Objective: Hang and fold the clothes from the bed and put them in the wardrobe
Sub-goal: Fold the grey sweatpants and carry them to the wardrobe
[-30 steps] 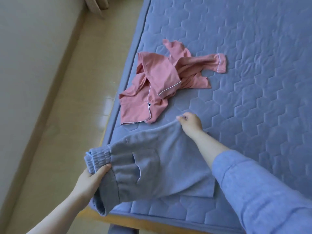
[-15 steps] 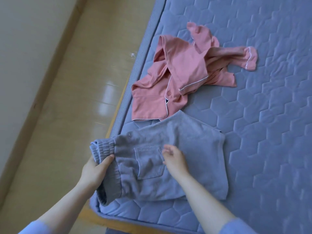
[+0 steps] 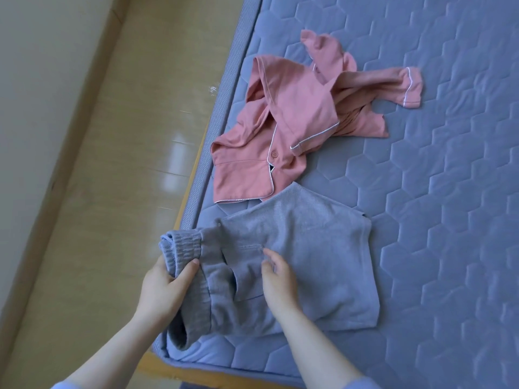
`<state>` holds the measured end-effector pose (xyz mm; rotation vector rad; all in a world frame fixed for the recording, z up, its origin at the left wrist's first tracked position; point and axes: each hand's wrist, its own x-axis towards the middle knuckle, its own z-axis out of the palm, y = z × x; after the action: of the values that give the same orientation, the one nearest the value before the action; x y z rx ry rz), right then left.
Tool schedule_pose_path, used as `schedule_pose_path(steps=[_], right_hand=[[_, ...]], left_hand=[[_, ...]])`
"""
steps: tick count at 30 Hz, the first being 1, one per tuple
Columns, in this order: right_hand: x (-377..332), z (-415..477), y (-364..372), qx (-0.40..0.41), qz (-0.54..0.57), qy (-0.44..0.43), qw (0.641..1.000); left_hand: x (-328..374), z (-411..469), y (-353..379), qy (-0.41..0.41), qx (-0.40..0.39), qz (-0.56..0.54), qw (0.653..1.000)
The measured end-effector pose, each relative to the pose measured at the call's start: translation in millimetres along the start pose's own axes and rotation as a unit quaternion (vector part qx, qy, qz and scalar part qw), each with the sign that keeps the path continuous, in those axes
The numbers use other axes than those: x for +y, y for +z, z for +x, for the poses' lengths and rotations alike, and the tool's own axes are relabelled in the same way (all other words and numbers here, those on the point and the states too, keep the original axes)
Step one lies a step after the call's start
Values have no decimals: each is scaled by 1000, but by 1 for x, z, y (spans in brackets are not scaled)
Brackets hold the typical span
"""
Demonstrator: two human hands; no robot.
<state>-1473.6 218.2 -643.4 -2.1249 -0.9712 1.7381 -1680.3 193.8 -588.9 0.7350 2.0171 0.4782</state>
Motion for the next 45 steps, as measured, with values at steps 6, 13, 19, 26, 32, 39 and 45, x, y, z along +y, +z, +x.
schedule_pose_path(steps=[6, 13, 19, 26, 32, 39, 45], right_hand=[[19, -7, -19, -70, 96, 103, 988], [23, -8, -87, -53, 252, 146, 955], [48, -11, -161, 29, 249, 131, 959], [76, 0, -205, 18, 187, 146, 971], [87, 6, -188, 0, 91, 74, 993], [71, 12, -175, 12, -20, -32, 999], [70, 31, -205, 82, -262, -12, 962]], left_hand=[[24, -14, 15, 51, -22, 11, 998], [73, -35, 63, 94, -56, 39, 993], [113, -62, 131, 83, -162, 98, 978], [119, -66, 173, 86, -205, 68, 973], [74, -42, 165, 36, -73, 182, 980], [44, -30, 161, -51, -52, 153, 986], [44, -22, 178, -125, -107, 86, 983]])
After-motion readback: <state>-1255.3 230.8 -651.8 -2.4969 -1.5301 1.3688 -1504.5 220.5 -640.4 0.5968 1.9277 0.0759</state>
